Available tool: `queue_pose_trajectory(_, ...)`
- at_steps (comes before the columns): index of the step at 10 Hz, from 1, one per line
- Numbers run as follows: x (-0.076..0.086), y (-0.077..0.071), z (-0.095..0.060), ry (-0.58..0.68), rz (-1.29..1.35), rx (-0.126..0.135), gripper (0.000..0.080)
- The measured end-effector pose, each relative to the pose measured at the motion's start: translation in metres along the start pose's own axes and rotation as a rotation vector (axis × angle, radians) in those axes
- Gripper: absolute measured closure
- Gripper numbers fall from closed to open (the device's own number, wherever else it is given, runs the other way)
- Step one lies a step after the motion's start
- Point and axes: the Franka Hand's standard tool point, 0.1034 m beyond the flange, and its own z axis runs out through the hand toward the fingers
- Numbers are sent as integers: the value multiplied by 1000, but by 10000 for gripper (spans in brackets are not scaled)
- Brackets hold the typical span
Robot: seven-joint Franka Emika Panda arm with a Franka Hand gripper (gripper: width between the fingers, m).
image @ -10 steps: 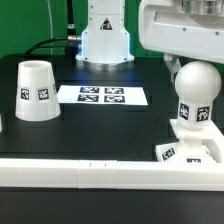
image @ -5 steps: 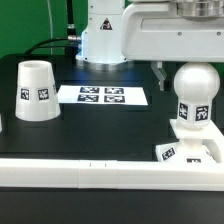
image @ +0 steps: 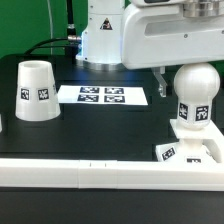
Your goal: Assemble lamp
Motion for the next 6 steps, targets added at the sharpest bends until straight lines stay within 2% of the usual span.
queue_pose_trajectory(1,0,0,0,0,-80,0,101)
queue_pose_trajectory(3,1,-3,1,17,-335,-49,101)
queue_pose_trajectory(5,1,0,-2,7,-563,-75,101)
queue_pose_trajectory(6,1,-1,-2,5,-623,-78,101)
